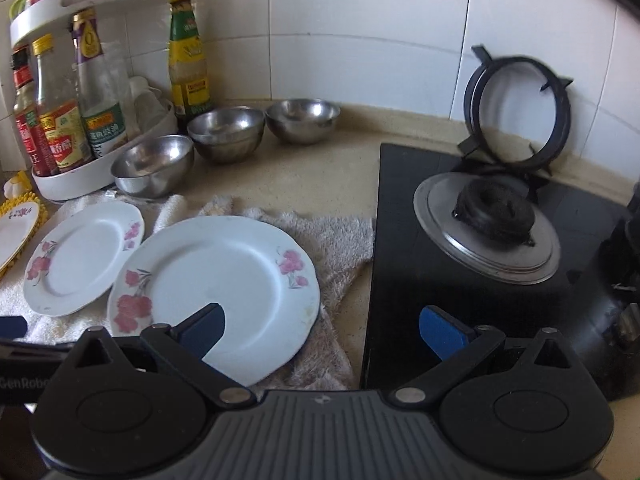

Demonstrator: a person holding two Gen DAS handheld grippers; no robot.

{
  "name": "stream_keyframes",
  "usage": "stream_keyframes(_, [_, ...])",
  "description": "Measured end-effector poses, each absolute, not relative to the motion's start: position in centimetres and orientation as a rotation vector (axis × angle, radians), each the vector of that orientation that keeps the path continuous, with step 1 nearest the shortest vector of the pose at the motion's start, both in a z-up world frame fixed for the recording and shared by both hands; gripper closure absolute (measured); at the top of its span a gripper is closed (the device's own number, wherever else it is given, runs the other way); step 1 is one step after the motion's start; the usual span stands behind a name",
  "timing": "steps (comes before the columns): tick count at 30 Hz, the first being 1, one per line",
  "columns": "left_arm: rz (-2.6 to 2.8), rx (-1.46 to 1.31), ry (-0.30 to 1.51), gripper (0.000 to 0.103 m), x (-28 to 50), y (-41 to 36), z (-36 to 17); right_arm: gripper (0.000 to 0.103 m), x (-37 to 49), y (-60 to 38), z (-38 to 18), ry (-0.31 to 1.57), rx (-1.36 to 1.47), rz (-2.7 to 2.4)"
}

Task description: Organize plates and bowls

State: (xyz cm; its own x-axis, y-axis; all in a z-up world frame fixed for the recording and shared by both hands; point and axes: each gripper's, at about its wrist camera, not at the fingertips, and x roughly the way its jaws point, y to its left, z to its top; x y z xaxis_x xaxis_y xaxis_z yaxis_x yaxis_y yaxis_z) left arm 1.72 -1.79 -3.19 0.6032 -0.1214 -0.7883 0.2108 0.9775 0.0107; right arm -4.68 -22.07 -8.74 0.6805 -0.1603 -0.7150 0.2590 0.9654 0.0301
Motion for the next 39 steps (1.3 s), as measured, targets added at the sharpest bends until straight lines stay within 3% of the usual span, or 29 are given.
stream_keyframes(6, [-0.231,0.079,0.965,0.0,3.8,-3.3,-4.6,0.006,-1.8,-24.1,-10.9,0.844,0.159,-0.128])
stream_keyframes(8, [-0.248,0.066,0.988,0.001,4.5,-3.7,-5.0,0.023,-0.8,-24.2,-11.5,0.872,0.189,-0.053])
stream_keyframes(11, [-0.292,0.024,1.032,0.006,5.6,-3.8,-5.6,0.039,0.6,-24.7,-12.2,0.917,0.255,0.036])
stream_keyframes(15, [-0.324,-0.03,1.034,0.004,6.2,-3.8,-5.6,0.039,1.4,-25.3,-12.5,0.934,0.265,0.115])
stream_keyframes(19, [-0.428,-0.032,1.031,0.011,5.9,-4.1,-5.2,0.042,1.5,-26.1,-12.2,0.952,0.264,0.184])
stream_keyframes(27, [-0.478,-0.024,1.049,0.006,6.4,-5.3,-5.3,0.045,1.7,-27.4,-11.7,0.948,0.259,0.252])
stream_keyframes(29, [-0.5,-0.041,1.024,0.005,6.2,-5.4,-4.7,0.058,1.3,-27.7,-10.6,0.907,0.263,0.3])
stream_keyframes(31, [-0.499,-0.031,1.004,0.004,6.3,-5.8,-4.3,0.055,1.5,-27.9,-10.1,0.892,0.241,0.294])
stream_keyframes(32, [-0.503,-0.014,1.008,0.001,6.5,-6.2,-4.4,0.046,1.9,-28.1,-10.4,0.914,0.228,0.27])
stream_keyframes(34, [-0.504,0.029,1.022,0.001,6.7,-7.0,-5.2,0.046,2.4,-28.8,-11.5,0.956,0.251,0.249])
stream_keyframes(37, [-0.468,0.05,1.047,0.011,6.9,-6.5,-5.9,0.045,2.7,-29.2,-12.1,0.958,0.301,0.265])
stream_keyframes(39, [-0.462,0.057,1.025,0.009,6.7,-5.5,-5.0,0.043,3.0,-28.8,-11.6,0.932,0.276,0.274])
